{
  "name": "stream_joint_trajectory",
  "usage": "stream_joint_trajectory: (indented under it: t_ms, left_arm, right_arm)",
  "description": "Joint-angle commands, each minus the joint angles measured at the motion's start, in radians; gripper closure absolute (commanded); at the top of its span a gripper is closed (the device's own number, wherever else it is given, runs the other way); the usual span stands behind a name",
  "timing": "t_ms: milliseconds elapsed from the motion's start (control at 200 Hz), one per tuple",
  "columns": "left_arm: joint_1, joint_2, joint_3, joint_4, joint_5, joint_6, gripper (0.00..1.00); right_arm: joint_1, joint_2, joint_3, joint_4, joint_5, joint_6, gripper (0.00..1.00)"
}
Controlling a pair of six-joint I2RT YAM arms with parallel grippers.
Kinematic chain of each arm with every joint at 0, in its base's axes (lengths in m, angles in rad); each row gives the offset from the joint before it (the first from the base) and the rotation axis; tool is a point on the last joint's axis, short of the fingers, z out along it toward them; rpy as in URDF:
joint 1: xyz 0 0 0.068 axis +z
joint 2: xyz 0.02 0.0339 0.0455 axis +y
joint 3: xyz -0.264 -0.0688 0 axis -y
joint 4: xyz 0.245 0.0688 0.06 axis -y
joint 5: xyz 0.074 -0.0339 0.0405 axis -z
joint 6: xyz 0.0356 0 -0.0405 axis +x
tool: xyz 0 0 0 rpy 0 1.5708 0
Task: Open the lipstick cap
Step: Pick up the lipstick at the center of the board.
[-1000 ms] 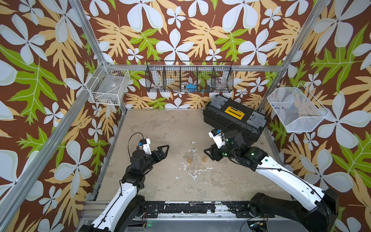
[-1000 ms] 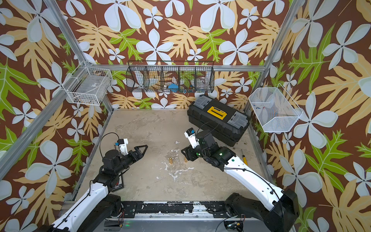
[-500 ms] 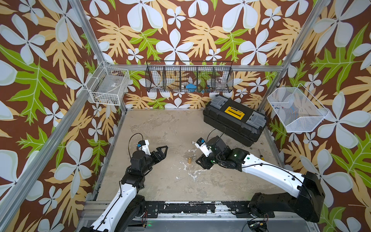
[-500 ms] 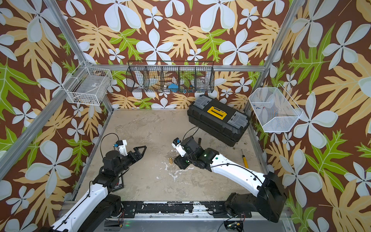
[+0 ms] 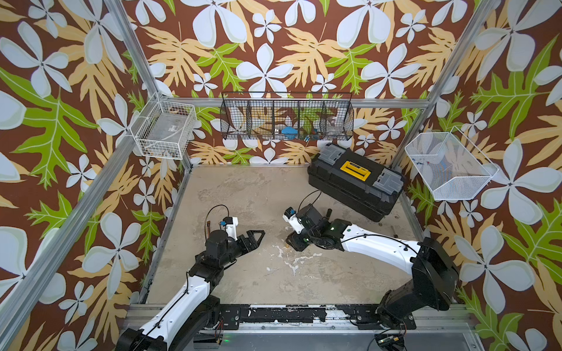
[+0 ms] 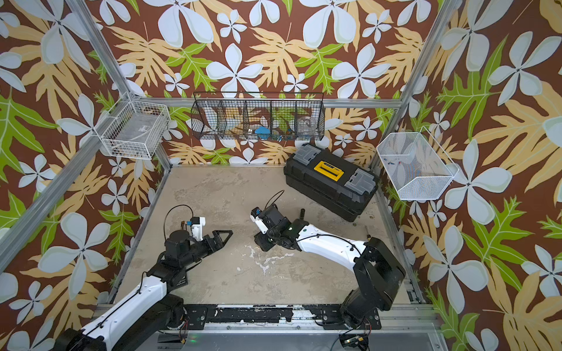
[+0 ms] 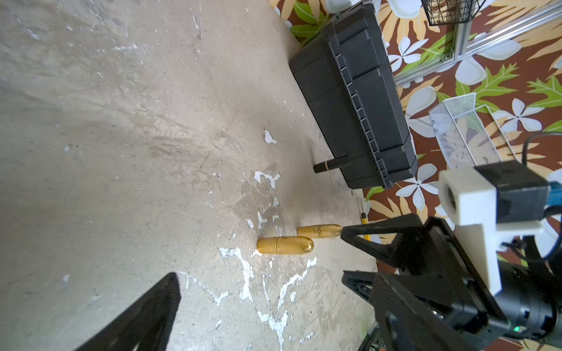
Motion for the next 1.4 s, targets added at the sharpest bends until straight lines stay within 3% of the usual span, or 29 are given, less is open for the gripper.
stream_joint_trajectory:
  t_ms: [0,190,616,1336,1396]
  left_arm:
    - [-0.043,-0.031,-0.037,0.042,-0.024,-0.035,0.0]
    - [-0.092,-0.076,-0.114,0.1,-0.064,-0.11,0.0]
    - [-0.092,-0.129,-0.168,0.191,-0.056,-0.041,0.0]
    - [-0.092,-0.133,-0.152,0.178,-0.052,-0.023,0.0]
    - [-0.093,-0.132,-0.15,0.177,-0.053,-0.021,0.0]
  right_arm:
    - [0.001,0.015,0.007,0.038,0.004,0.023,0.46]
    - [0.004,0.031,0.015,0.045,-0.004,0.03,0.45]
    - [0.011,0.091,0.05,0.024,0.009,0.015,0.46]
    - [0.014,0.215,0.084,0.028,0.041,0.021,0.65]
    - [0.014,0.214,0.078,0.034,0.04,0.019,0.7]
